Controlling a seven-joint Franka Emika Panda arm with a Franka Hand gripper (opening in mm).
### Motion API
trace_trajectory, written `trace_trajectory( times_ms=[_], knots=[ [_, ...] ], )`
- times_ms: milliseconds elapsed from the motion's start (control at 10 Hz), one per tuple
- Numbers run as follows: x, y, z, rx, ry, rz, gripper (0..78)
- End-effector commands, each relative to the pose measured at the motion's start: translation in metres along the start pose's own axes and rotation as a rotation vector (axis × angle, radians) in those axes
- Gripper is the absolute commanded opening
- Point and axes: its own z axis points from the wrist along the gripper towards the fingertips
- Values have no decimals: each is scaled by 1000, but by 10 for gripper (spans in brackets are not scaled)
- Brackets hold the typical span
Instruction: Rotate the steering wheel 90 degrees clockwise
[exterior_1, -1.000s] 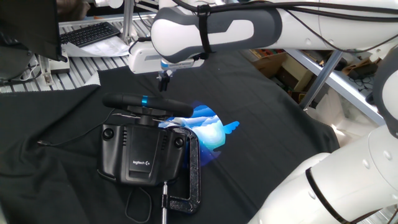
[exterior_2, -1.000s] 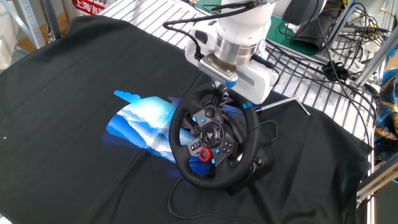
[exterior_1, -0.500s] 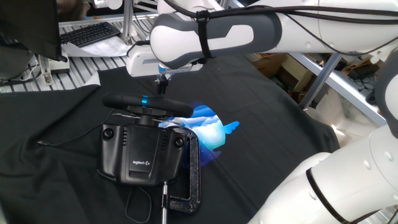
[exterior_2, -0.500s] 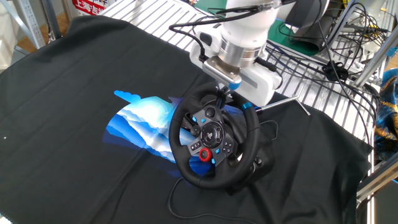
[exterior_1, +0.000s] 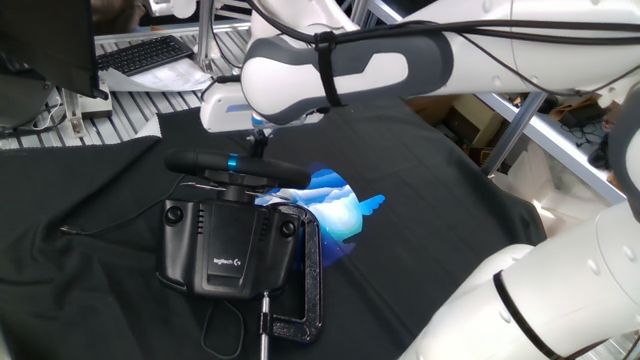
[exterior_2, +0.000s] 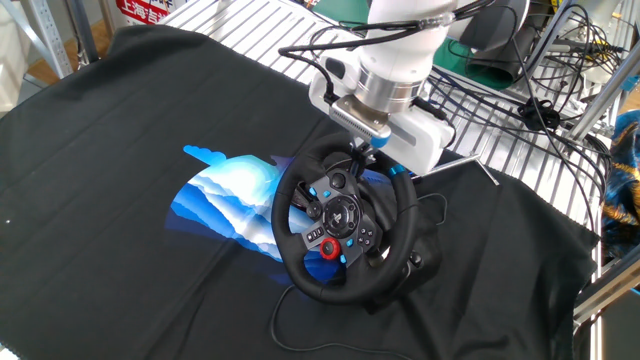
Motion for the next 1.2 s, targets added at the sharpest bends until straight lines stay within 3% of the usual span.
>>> trace_trajectory(
  times_ms=[100, 500, 1200],
  knots=[
    [7, 0, -3, 4, 1, 2, 15],
    [15, -2, -5, 6, 0, -1, 15],
    [30, 15, -20, 16, 8, 73, 15]
  ],
)
